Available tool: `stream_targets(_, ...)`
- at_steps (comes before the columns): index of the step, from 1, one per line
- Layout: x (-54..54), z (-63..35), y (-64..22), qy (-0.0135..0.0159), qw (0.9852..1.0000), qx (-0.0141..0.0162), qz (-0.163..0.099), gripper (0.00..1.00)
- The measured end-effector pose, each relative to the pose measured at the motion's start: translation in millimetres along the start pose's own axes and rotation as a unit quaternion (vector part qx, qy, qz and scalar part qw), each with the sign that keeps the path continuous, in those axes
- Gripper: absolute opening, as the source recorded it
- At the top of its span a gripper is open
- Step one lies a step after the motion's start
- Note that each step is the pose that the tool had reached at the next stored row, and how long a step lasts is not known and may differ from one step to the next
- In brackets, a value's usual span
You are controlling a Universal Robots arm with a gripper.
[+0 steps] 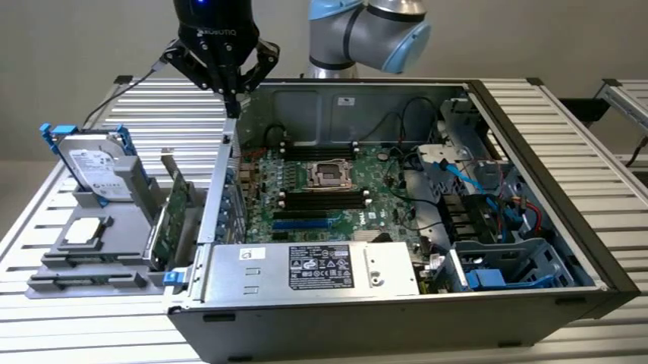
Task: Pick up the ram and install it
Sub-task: 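Reach for the ram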
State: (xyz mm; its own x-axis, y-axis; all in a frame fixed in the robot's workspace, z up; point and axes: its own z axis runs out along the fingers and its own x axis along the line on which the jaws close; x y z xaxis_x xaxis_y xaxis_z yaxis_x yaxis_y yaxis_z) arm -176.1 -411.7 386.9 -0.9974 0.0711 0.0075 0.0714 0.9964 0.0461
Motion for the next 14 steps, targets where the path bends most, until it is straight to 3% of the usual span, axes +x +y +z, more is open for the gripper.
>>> stream_targets(6, 11.3, 1.4, -6.3, 0.0028, 1.0000, 0.0021, 0.000, 0.11)
stream_targets(14, 34.6, 2.0, -14.3, 0.0028, 1.0000, 0.0036, 0.000, 0.11)
